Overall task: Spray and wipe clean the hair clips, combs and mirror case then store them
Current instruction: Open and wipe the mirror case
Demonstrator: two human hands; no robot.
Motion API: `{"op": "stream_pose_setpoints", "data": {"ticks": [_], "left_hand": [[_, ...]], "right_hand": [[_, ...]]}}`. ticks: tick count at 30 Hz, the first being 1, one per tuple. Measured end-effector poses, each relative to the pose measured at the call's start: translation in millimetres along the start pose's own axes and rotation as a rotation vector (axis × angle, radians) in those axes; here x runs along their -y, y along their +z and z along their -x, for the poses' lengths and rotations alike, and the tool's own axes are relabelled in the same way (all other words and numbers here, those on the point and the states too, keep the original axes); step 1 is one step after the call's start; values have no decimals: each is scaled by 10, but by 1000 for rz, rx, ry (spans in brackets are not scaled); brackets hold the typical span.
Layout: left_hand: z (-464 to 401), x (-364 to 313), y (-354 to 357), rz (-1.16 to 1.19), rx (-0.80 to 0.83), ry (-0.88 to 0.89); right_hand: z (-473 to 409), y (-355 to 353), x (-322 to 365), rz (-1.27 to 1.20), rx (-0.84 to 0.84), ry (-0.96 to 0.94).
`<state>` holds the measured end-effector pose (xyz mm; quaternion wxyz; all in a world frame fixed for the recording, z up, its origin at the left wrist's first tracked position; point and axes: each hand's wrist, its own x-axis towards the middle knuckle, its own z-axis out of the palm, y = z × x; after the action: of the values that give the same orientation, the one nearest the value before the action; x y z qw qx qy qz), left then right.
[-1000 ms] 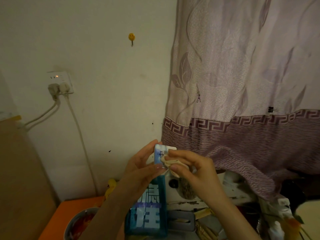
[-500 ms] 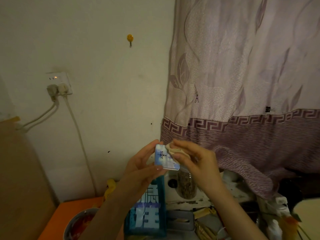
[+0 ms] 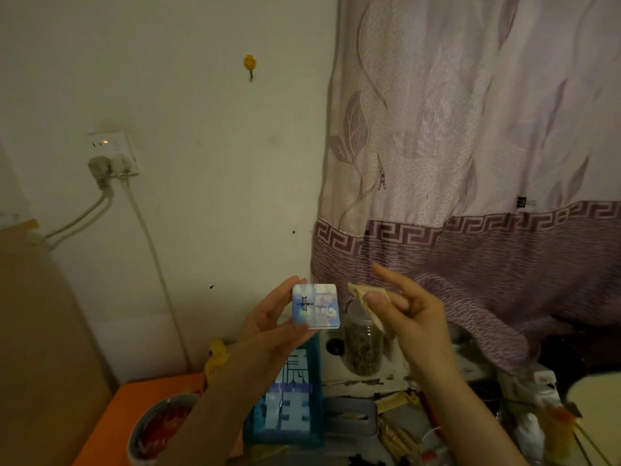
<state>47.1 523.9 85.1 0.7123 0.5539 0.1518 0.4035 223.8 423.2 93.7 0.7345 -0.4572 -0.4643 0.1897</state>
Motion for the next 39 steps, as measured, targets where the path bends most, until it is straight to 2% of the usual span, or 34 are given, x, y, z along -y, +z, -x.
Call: {"op": "stream_pose_setpoints", "data": {"ticks": [4, 8, 20, 30, 39], "left_hand": [[52, 68, 44, -27, -5, -13], [100, 189, 64, -79, -31, -33], [269, 734, -91, -160, -182, -148], [738, 1417, -202, -252, -384, -310], [1254, 2258, -483, -197, -547, -613]], "right_hand": [[64, 23, -167, -2, -42, 146], [231, 125, -267, -127, -46, 265], [636, 121, -640, -181, -100, 397], [1302, 16, -1331, 24, -152, 606], [1974, -157, -1900, 178, -136, 849]]}}
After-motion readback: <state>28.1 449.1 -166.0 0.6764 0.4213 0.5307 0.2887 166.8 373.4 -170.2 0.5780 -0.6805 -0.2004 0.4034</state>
